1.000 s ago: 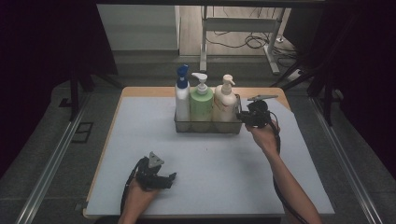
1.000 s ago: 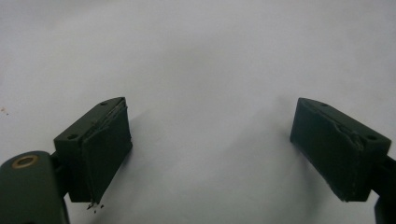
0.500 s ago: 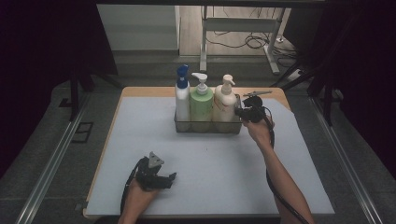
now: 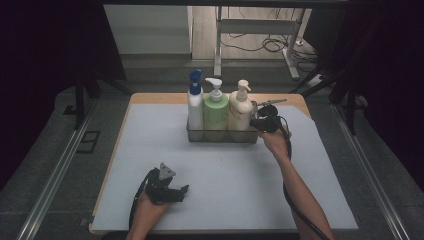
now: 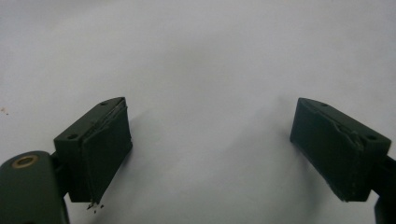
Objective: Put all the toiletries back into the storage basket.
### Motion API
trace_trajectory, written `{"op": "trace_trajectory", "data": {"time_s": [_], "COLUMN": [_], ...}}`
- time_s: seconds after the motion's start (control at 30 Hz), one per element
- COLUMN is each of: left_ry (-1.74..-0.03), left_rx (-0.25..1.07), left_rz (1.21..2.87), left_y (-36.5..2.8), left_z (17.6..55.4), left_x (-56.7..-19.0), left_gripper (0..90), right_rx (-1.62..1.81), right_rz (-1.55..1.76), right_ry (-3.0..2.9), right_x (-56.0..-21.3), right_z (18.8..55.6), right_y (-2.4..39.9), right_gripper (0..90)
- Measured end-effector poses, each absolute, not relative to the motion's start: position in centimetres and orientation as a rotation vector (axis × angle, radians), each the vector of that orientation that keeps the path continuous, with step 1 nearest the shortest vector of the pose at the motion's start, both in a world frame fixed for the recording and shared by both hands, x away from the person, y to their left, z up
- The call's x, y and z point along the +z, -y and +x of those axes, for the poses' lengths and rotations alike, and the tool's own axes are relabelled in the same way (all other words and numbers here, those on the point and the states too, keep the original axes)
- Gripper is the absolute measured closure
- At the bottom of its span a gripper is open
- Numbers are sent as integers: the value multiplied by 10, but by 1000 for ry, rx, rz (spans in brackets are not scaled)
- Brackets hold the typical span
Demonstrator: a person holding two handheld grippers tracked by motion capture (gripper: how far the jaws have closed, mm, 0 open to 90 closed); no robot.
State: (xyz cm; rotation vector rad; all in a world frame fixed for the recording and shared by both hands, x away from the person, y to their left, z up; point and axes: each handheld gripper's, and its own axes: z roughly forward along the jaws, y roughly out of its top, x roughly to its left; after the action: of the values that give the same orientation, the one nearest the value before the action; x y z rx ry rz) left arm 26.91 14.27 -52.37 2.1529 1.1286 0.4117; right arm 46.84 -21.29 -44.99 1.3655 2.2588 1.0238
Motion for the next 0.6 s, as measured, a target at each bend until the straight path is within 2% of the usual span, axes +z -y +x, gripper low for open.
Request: {"op": "trace_trajectory", "data": {"time_s": [0.6], "left_ry": [-1129], "left_rx": [412], "left_rz": [2153], "left_y": [-143], "left_z": [269], "left_x": [-524], "left_gripper": [120], "right_rx": [1034], "right_rz": [1350], "right_ry": [-2276], "right_x": [-452], "right_z": [466], "right_y": [206], "right_gripper": [891]}}
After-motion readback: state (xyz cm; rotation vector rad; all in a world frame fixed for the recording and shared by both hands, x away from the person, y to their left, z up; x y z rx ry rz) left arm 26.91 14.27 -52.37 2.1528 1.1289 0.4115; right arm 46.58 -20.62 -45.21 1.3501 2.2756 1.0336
